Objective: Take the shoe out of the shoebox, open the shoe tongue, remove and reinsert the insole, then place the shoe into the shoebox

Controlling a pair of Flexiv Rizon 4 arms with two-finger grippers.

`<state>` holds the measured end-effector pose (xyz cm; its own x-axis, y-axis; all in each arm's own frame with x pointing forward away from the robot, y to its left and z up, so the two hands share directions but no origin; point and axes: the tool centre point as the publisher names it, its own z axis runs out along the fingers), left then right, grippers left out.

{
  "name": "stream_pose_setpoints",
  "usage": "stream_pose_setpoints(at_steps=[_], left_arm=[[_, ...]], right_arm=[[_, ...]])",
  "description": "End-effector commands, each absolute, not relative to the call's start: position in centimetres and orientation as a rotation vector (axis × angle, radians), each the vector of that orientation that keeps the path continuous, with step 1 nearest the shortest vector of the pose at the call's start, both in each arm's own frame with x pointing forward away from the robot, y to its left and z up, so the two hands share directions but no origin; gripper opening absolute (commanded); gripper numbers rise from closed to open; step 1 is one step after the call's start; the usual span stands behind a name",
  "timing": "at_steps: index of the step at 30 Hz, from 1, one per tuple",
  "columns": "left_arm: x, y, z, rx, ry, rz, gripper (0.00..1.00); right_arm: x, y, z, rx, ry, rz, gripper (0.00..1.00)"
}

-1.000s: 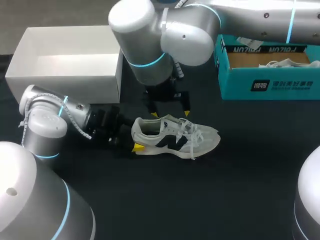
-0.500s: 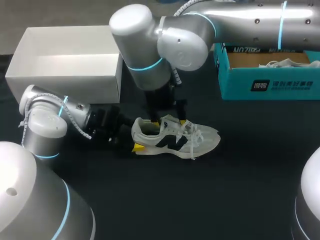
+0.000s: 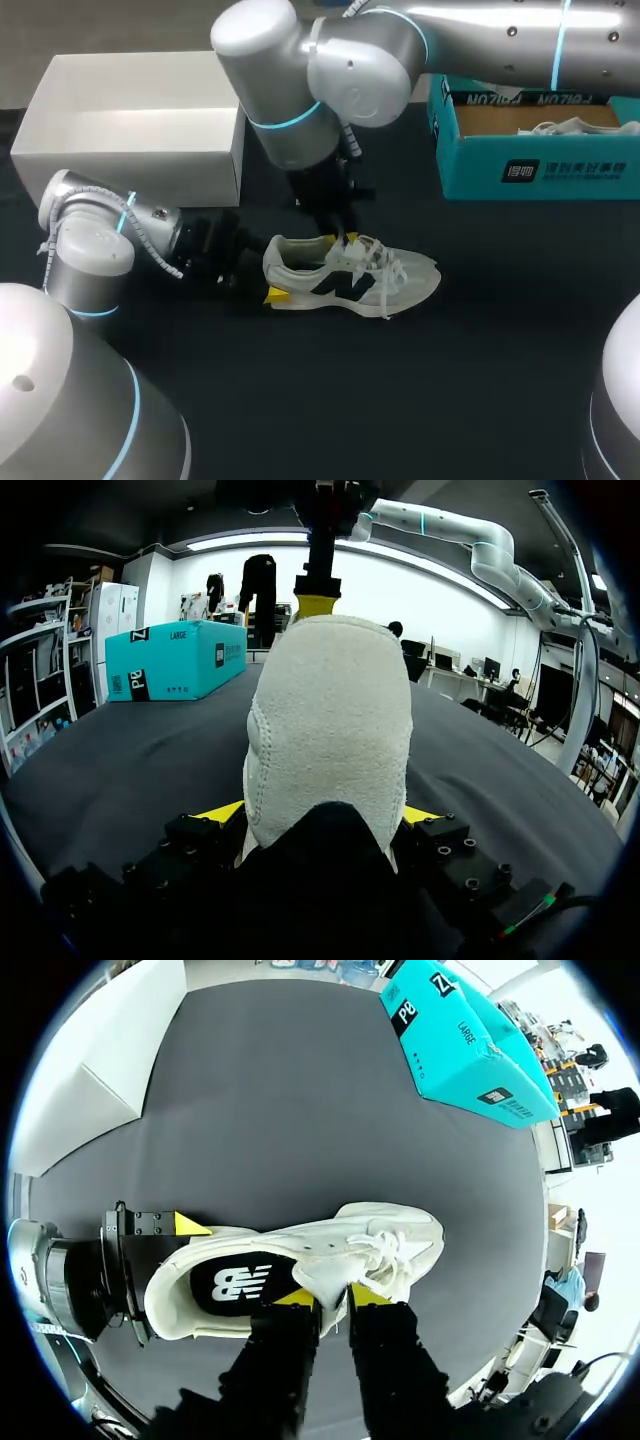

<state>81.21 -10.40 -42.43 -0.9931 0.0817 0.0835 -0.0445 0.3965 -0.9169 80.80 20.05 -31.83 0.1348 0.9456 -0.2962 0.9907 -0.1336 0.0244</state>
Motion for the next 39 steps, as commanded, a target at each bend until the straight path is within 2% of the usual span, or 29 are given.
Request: stream_pose_setpoints(at_steps=[1,28,39], left_arm=[[81.1,-10.3,-42.4,-0.033,-2.529,1.662,0.0],[81.1,-10.3,-42.4,-0.033,-2.529,1.662,0.0],[81.1,-10.3,-42.4,-0.033,-2.529,1.662,0.0]], right_arm=[[81.0,19.6,-31.7,2.21,1.898,-0.316,0.0],[79.0,11.0,-31.8,2.419,1.633,-0.401,0.0],[78.7,9.5,-34.3,2.491,1.585,-0.476,0.0]])
